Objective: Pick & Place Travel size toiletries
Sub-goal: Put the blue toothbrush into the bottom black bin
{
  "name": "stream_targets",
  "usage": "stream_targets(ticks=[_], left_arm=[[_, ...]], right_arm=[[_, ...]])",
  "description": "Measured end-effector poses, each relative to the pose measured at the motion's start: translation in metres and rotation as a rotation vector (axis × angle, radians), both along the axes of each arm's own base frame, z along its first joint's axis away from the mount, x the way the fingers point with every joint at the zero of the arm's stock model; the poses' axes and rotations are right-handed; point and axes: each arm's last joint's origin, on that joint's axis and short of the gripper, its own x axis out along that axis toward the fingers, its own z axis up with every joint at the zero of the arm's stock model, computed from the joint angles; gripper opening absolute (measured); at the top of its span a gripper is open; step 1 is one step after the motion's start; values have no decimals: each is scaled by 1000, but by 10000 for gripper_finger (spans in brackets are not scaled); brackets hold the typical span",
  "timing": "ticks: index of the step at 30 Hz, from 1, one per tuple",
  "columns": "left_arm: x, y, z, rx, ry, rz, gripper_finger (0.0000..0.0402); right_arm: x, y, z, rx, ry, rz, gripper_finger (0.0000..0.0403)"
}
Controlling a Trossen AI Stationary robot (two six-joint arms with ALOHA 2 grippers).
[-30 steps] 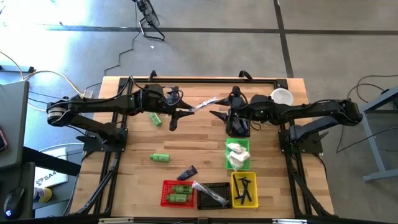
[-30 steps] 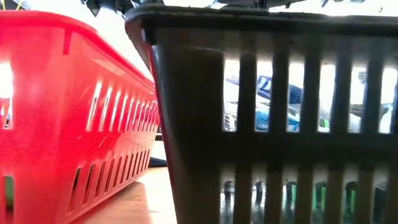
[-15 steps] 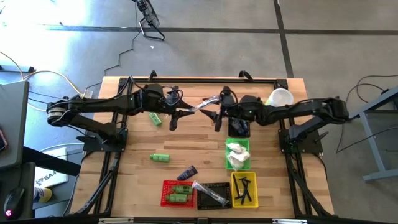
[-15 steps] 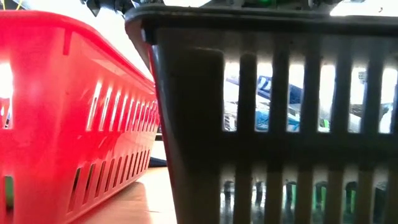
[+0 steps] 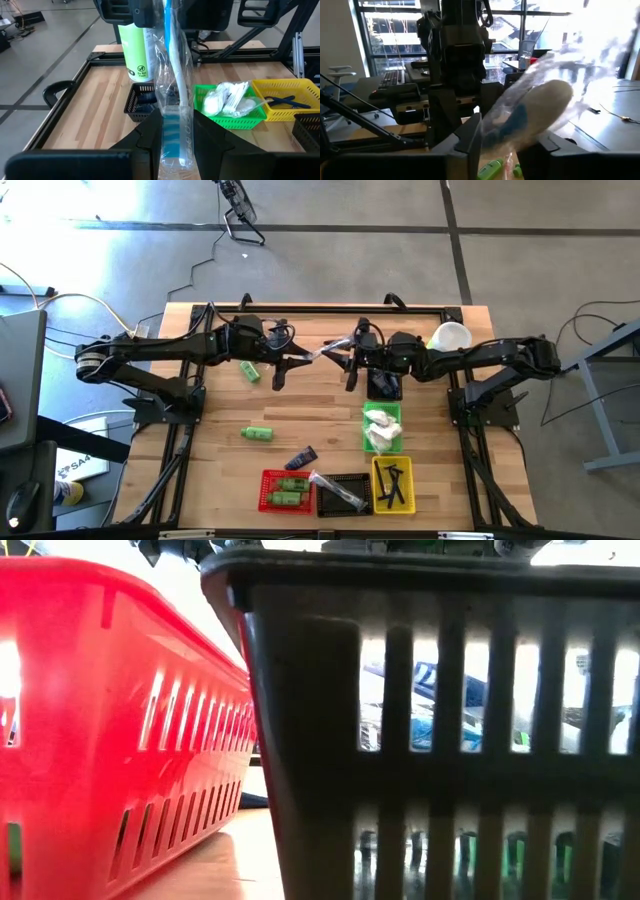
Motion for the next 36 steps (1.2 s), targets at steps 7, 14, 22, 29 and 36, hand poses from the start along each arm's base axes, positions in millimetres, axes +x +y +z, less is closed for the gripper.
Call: stream_targets(ticks=[7,14,22,29,36], left_arm=[[0,0,0,2,1,3,81],[0,0,-1,1,6,4,81],[0,0,-1,0,8,3,86],[-1,0,-3,21,34,12,148],[-6,-1,1,14,30,13,182]], right_arm=[[0,0,0,-14,5,5,37],[0,1,-1,-14,8,11,21],[0,1,-1,-15,8,18,18],[0,0,-1,-18,15,16,19],[-2,0,-2,-16,42,6,19]])
